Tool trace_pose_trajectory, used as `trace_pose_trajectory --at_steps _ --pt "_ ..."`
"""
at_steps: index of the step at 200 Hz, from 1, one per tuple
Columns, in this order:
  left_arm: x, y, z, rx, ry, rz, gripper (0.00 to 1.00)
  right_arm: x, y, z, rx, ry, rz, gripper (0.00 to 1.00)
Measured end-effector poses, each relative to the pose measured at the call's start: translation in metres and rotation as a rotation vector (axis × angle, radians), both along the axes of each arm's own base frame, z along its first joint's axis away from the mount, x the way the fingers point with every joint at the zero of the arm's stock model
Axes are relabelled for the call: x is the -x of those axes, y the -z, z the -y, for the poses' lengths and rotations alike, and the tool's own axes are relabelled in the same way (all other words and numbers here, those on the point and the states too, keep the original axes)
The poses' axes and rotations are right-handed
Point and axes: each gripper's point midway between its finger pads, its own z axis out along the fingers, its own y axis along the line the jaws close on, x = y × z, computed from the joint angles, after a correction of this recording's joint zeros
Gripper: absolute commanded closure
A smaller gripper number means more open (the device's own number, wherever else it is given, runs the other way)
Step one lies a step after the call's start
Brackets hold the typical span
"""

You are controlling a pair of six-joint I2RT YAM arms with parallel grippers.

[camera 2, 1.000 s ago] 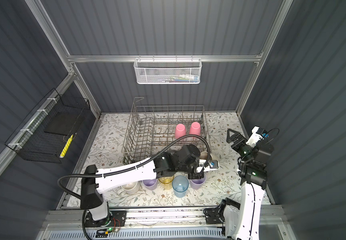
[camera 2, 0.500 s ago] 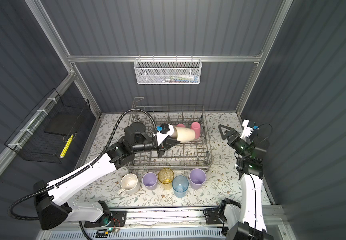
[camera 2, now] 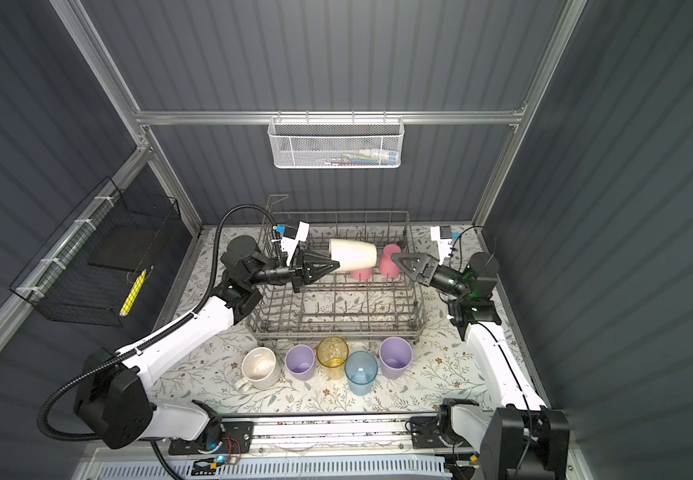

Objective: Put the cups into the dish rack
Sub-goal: 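Lift the beige cup over the rack with the left gripper while the right gripper approaches, then close the right gripper on the beige cup's base held by the left gripper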

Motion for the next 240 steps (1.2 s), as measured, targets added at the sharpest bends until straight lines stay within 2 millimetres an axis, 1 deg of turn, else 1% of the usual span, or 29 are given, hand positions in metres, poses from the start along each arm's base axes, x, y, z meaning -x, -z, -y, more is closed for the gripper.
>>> trace_pose_trajectory --at_steps 27,62,95,124,176,240 --pt "0.004 -0.002 0.003 0.025 0.059 -0.017 1.0 -0.001 -0.001 -0.014 -0.024 -0.06 0.0 0.01" --pt "0.004 -0.001 0.005 0.043 0.1 -0.039 1.0 -0.003 -0.014 -0.016 -0.075 -0.099 0.037 0.01" --pt "0.0 0.006 0.008 0.041 0.115 -0.068 1.0 -0.001 -0.023 -0.02 -0.11 -0.139 0.062 0.01" --pt "-0.004 0.011 0.011 0.043 0.124 -0.088 1.0 0.001 -0.023 -0.026 -0.125 -0.177 0.056 0.01" --pt "-0.008 0.016 0.013 0.045 0.129 -0.102 1.0 0.013 -0.019 -0.042 -0.117 -0.261 0.049 0.01" --pt "-0.008 0.018 0.013 0.047 0.143 -0.108 1.0 0.017 -0.013 -0.051 -0.106 -0.302 0.036 0.09"
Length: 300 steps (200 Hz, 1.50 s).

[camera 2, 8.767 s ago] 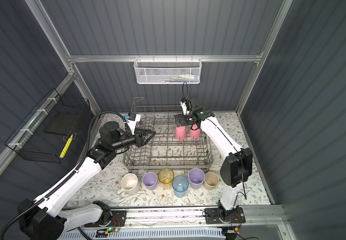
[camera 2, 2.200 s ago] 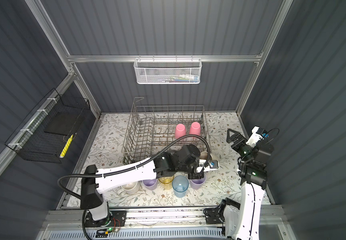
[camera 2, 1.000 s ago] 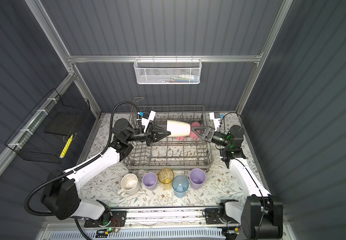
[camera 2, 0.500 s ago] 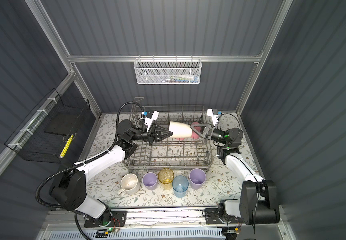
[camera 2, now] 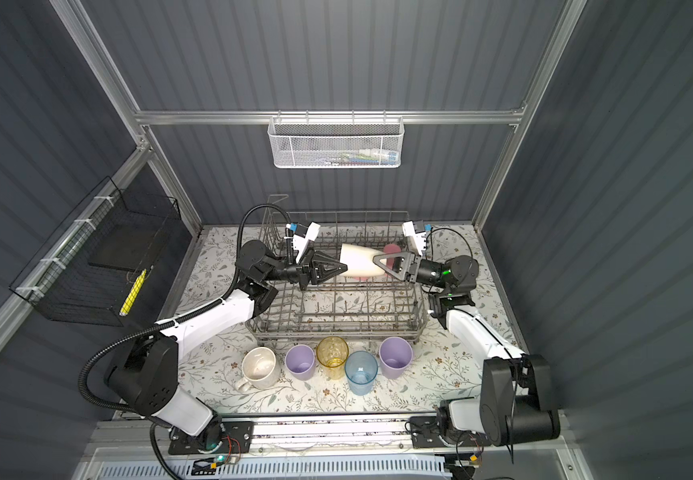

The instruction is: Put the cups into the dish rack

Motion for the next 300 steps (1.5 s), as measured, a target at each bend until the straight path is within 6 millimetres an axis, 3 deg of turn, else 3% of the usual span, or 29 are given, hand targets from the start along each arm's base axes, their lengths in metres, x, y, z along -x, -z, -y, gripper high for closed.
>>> trace_pose_trajectory --at_steps 52,154,180,214,229,264,300 --pt "0.001 -0.001 0.0 0.004 0.004 0.004 1.0 -0.001 0.001 -0.011 0.003 -0.036 -0.009 0.12" --pt "0.003 -0.002 -0.001 0.006 0.011 0.011 1.0 -0.004 0.004 -0.019 0.007 -0.059 -0.029 0.34" --pt "0.003 -0.002 -0.001 0.006 0.011 0.011 0.9 -0.004 0.004 -0.019 0.007 -0.059 -0.028 0.42" --pt "0.002 -0.002 -0.001 0.006 0.006 0.013 0.65 -0.005 0.005 -0.019 0.015 -0.059 -0.035 0.49" --pt "0.0 -0.001 -0.003 0.005 -0.006 0.01 0.58 -0.007 0.006 -0.016 0.021 -0.046 -0.043 0.51" --pt "-0.002 -0.001 -0.015 0.008 -0.051 0.01 0.48 -0.015 0.006 0.006 0.049 0.038 -0.053 0.51" --pt "-0.005 -0.008 -0.025 0.015 -0.1 0.03 0.46 -0.033 0.003 0.029 0.159 0.21 -0.049 0.52"
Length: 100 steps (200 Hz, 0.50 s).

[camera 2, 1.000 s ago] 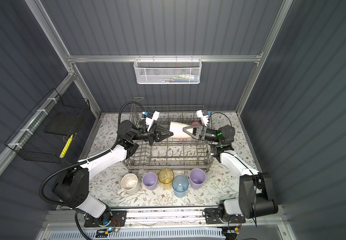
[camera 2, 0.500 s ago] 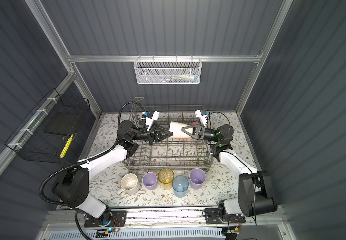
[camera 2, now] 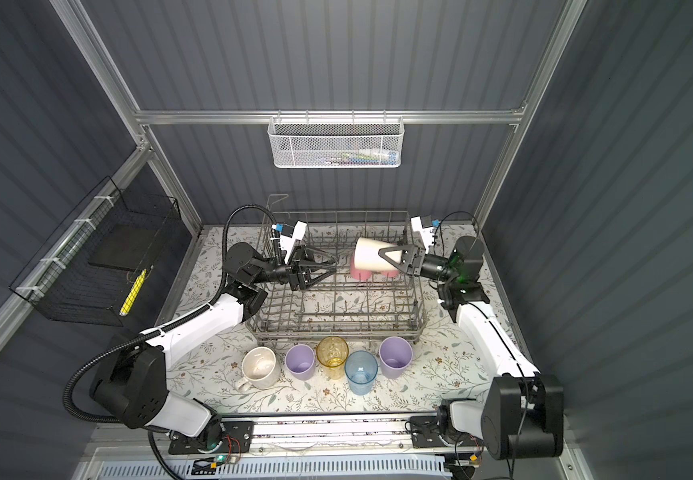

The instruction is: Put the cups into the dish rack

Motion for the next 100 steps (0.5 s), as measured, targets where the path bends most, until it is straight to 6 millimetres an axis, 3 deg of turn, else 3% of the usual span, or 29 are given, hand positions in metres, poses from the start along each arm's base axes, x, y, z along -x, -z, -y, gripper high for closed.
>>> trace_pose_trajectory --at_steps 22,37,70,100 --pt "0.001 -0.002 -0.003 -0.008 -0.021 0.01 0.46 -0.015 -0.003 0.014 0.145 0.151 0.018 0.53" --pt "0.002 -0.002 -0.006 -0.018 -0.035 0.019 0.46 -0.02 0.005 0.026 0.255 0.238 0.009 0.53" --pt "0.002 0.003 -0.007 -0.046 -0.052 0.022 0.46 -0.024 0.054 0.05 0.496 0.353 -0.101 0.53" --pt "0.002 0.008 -0.008 -0.069 -0.065 0.021 0.46 -0.025 0.096 0.055 0.663 0.356 -0.198 0.51"
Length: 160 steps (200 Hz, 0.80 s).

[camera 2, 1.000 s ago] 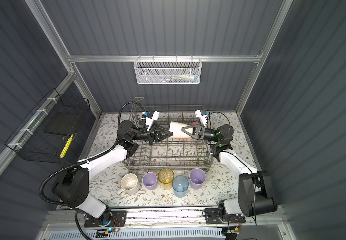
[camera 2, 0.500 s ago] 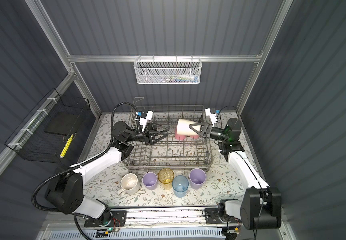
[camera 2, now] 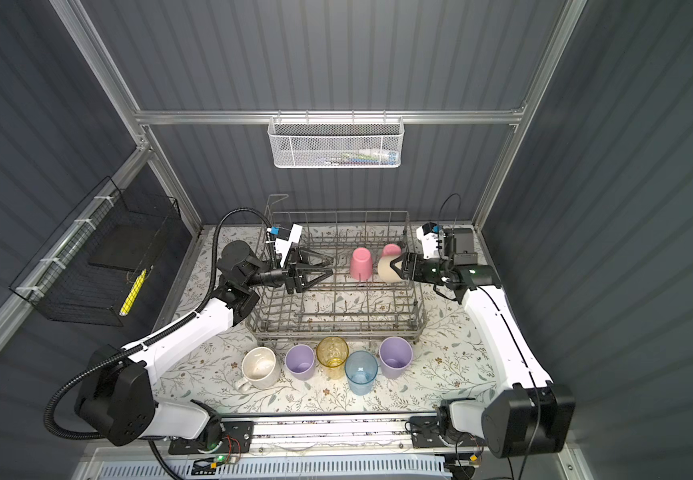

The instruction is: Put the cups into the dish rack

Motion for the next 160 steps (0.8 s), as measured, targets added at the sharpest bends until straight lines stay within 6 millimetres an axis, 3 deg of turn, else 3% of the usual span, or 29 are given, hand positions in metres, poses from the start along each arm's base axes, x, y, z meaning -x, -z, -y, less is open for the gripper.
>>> trace_pose_trajectory --at_steps 22,80,160 --pt "0.0 0.004 0.0 -0.012 -0.008 -0.005 0.46 -0.002 0.016 0.0 0.094 0.003 -0.044 0.51" --pt "-0.002 0.014 -0.001 -0.033 -0.019 -0.022 0.47 -0.015 0.026 0.001 0.285 0.015 -0.047 0.48" --pt "-0.002 0.016 -0.001 -0.037 -0.022 -0.015 0.48 -0.036 0.048 0.004 0.407 0.029 -0.082 0.46"
